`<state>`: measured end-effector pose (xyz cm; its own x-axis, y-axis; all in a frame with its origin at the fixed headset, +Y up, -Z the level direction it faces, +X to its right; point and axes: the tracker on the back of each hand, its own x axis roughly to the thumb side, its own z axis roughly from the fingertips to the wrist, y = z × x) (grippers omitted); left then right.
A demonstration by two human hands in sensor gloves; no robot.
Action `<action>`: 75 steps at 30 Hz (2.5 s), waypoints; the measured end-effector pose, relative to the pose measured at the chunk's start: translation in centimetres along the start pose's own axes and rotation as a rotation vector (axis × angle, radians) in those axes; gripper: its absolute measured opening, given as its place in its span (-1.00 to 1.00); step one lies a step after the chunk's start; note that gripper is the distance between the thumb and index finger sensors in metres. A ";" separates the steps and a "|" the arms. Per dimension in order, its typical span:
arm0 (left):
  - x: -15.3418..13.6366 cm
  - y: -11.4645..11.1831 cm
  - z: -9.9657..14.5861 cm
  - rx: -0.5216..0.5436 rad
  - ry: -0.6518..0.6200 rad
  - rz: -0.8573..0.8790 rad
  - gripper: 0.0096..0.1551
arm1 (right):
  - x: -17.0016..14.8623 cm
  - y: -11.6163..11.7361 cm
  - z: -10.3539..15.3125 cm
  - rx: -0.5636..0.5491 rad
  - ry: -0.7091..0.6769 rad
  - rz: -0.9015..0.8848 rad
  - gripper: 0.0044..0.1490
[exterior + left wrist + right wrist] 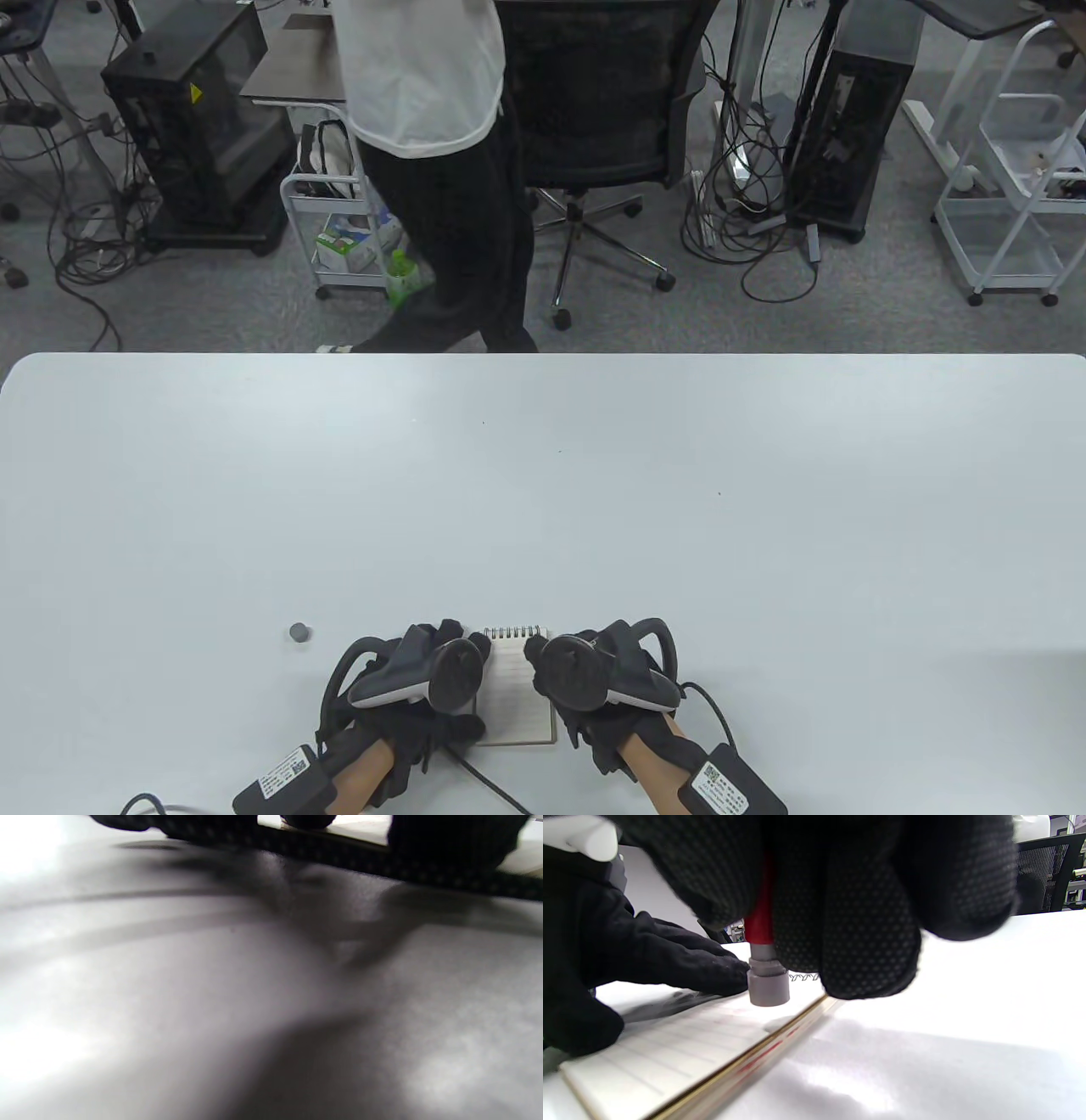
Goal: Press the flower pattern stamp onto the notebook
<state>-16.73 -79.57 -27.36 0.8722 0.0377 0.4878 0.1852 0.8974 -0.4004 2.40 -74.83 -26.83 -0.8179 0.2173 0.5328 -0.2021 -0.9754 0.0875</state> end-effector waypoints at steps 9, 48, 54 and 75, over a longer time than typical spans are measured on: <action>-0.1 0.0 0.0 0.000 -0.001 -0.001 0.10 | 0.4 0.6 -0.3 0.014 -0.008 0.003 -0.41; -0.1 -0.1 0.0 -0.001 -0.003 -0.003 0.10 | 1.2 1.9 -0.5 0.042 -0.033 0.020 -0.43; -0.1 -0.1 0.0 -0.001 -0.003 -0.001 0.10 | 1.1 1.9 -0.6 0.048 -0.025 0.010 -0.43; -0.1 -0.1 0.0 -0.001 -0.003 -0.001 0.10 | 0.8 1.9 -0.6 0.073 -0.002 -0.033 -0.43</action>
<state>-16.90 -79.65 -27.35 0.8708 0.0384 0.4902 0.1860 0.8972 -0.4006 1.06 -76.53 -26.76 -0.8103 0.2497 0.5302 -0.1892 -0.9677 0.1665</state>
